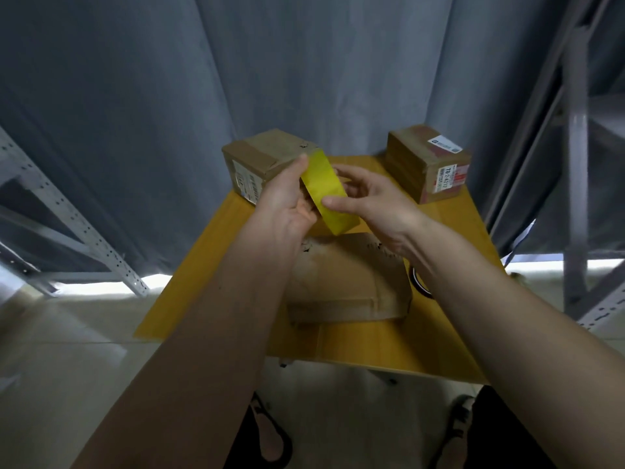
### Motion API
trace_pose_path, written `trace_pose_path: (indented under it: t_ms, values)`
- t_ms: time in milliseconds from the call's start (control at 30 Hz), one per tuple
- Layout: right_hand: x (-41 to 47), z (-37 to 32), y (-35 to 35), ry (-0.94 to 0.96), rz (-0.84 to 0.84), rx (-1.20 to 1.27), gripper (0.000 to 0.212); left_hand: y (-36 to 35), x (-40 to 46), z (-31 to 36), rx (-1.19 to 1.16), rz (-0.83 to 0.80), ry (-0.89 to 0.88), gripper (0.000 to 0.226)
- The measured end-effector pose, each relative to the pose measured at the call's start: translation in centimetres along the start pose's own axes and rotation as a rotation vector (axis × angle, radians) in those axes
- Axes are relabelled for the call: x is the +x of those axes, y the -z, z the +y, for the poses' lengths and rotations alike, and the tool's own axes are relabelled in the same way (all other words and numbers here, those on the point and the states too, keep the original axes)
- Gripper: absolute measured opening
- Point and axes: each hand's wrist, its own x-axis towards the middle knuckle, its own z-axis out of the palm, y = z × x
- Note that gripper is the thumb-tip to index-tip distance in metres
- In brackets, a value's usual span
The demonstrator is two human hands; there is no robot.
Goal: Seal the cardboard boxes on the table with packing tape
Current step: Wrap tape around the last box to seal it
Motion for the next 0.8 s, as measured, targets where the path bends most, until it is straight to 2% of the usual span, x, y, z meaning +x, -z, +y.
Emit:
trace_pose_path:
  t_ms: [133, 200, 267, 333, 433, 500, 600, 700, 800]
  values:
    - [-0.5, 0.2, 1.1, -0.004, -0.099, -0.075, 0.080, 0.0, -0.6, 0.2, -0.061, -0.019, 0.015, 0.032]
    - [-0.8, 0.5, 1.4, -0.018, -0.091, -0.074, 0.081, 0.0, -0.9, -0.1, -0.045, -0.059, 0.010, 0.031]
    - [-1.0, 0.7, 1.5, -0.023, -0.074, -0.086, 0.072, 0.0, -1.0, -0.5, -0.015, -0.112, 0.007, 0.027]
    - [-1.2, 1.0, 1.5, -0.012, -0.060, -0.111, 0.055, 0.0, -1.2, -0.7, 0.011, -0.157, -0.016, 0.018]
    - [-1.3, 0.7, 1.6, 0.006, -0.015, -0.109, 0.035, 0.0, -1.3, -0.8, 0.050, -0.189, -0.104, 0.009]
    - [-1.2, 0.4, 1.4, -0.004, 0.016, -0.093, 0.038, -0.2, -1.2, -1.1, 0.201, -0.141, -0.208, 0.007]
    - [-1.1, 0.3, 0.8, -0.025, 0.089, -0.080, 0.042, -0.2, -0.9, -1.6, 0.555, -0.003, -0.357, 0.018]
    - [-1.0, 0.1, 0.7, -0.025, 0.091, -0.002, 0.027, 0.6, -0.7, -2.2, 0.575, -0.029, -0.357, 0.021]
    - [-0.6, -0.6, 0.9, -0.097, 0.178, 0.189, 0.035, 1.6, -0.5, -3.5, 0.569, -0.161, -0.346, 0.024]
